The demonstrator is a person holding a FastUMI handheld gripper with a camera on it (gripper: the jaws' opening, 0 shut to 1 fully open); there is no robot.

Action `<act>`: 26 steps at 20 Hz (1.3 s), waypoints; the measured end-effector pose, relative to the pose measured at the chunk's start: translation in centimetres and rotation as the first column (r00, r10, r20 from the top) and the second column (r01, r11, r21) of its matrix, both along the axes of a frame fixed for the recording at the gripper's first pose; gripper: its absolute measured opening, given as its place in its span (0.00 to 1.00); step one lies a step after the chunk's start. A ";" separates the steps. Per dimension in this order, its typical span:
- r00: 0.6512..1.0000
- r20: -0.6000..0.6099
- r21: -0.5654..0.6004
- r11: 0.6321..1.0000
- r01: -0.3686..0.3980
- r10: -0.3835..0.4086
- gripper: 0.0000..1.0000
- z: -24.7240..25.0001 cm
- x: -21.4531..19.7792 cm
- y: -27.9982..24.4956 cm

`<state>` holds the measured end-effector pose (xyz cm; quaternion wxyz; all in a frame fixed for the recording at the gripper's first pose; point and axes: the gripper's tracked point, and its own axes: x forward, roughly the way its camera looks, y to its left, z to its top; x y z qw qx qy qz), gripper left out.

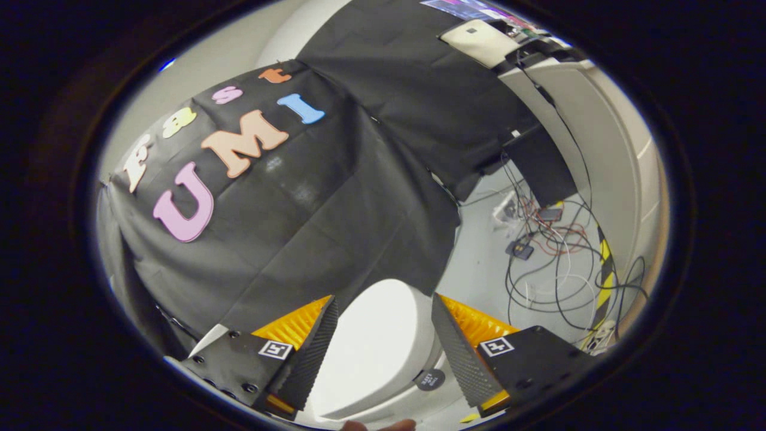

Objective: Open the toilet lid.

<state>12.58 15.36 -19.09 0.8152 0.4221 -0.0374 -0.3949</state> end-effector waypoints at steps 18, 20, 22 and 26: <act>0.997 -0.054 0.364 0.930 -0.038 0.062 0.98 -11.2 1.6 7.5; 0.998 -0.043 0.399 0.916 -0.032 0.053 0.97 -11.9 1.6 7.8; 0.998 -0.042 0.422 0.906 -0.028 0.050 0.97 -12.7 1.7 8.3; 0.999 -0.011 0.447 0.894 -0.030 0.039 0.97 -13.3 1.9 8.0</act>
